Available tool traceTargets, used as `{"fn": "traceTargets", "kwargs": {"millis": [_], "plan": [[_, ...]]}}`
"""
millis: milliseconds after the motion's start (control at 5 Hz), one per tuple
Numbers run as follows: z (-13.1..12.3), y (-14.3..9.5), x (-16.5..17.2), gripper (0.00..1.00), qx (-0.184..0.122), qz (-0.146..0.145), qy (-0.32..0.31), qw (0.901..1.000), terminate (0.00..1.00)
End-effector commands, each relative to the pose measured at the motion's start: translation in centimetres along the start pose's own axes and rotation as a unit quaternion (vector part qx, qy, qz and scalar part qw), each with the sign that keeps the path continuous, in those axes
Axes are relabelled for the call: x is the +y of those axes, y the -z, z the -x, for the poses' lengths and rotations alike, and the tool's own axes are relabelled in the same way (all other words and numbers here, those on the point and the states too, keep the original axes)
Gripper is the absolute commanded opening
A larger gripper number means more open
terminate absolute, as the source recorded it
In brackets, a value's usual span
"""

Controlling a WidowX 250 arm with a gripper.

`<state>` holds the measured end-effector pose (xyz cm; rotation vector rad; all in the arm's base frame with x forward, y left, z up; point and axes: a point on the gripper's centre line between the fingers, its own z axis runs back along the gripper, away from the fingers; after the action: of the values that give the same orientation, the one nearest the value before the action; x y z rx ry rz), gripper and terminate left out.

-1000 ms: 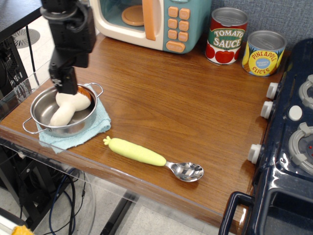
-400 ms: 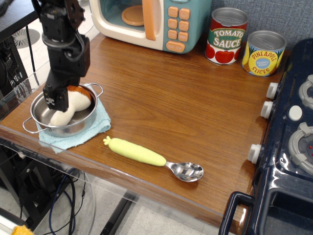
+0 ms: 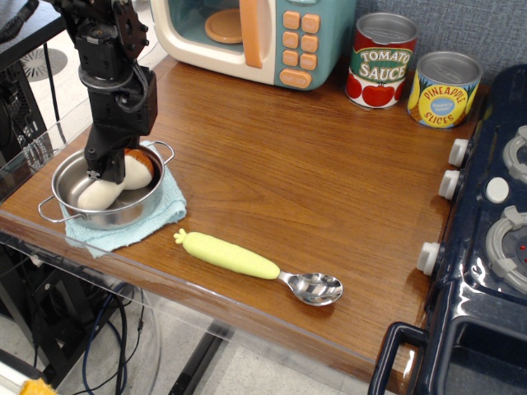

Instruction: Move the mushroom from the pot to in front of the cans, with the head of the mushroom pointing toward the cans.

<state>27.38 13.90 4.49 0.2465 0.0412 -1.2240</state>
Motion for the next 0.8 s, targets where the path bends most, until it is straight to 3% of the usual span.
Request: {"fn": "traceTargets", "kwargs": {"millis": [0,200,600], "plan": [[0.7,-0.6,-0.2,0.00,0.005,-0.010,-0.007,0.9999,0.00],[1.3,-1.2,-0.2,0.00,0.004,-0.010,-0.003,0.9999,0.00],[1.2,-5.8,0.7,0.00,-0.008,-0.053,-0.009,0.9985,0.00]]}}
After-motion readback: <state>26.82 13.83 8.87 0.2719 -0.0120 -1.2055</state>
